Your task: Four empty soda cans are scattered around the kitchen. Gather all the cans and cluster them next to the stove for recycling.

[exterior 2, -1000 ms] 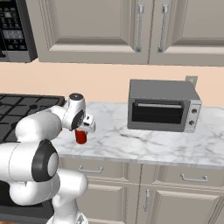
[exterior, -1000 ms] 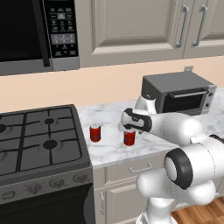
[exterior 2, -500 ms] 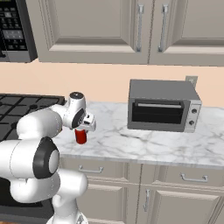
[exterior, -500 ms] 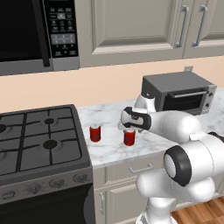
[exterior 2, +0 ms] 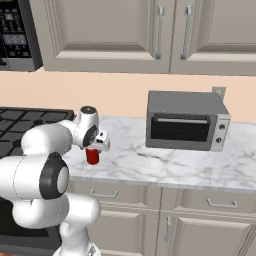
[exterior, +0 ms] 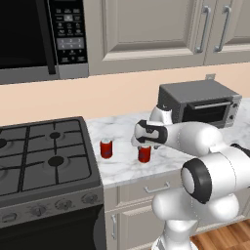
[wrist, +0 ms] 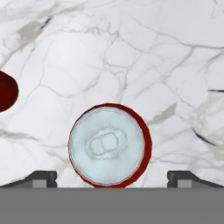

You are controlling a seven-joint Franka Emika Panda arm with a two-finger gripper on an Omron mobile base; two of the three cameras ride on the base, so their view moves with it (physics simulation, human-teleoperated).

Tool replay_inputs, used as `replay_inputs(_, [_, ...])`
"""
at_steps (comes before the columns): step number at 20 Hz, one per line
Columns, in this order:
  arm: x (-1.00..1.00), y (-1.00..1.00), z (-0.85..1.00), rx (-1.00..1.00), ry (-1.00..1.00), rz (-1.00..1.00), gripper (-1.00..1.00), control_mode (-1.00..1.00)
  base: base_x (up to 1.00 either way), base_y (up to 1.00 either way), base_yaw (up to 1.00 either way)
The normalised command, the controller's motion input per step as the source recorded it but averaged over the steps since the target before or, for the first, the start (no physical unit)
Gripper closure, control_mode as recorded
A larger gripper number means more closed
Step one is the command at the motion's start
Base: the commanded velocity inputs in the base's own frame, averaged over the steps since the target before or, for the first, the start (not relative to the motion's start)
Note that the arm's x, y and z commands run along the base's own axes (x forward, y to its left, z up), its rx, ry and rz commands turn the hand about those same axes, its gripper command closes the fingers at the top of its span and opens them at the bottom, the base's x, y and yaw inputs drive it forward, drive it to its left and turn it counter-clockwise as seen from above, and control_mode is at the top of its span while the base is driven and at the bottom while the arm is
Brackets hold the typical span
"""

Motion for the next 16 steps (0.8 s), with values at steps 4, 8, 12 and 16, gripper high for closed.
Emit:
replay_inputs(4, [0.07,0.0,-0.3,0.0,0.0,0.0,-1.0,-1.0,0.0,0.0,0.0])
replay_inputs(8, [0.04,0.0,-0.01,0.0,0.0,0.0,-1.0,-1.0,0.0,0.0,0.0])
replay_inputs(12, [0.0,0.0,0.0,0.0,0.0,0.0,-1.0,-1.0,0.0,0.0,0.0])
replay_inputs(16, [0.0,0.0,0.0,0.0,0.0,0.0,-1.0,-1.0,0.0,0.0,0.0])
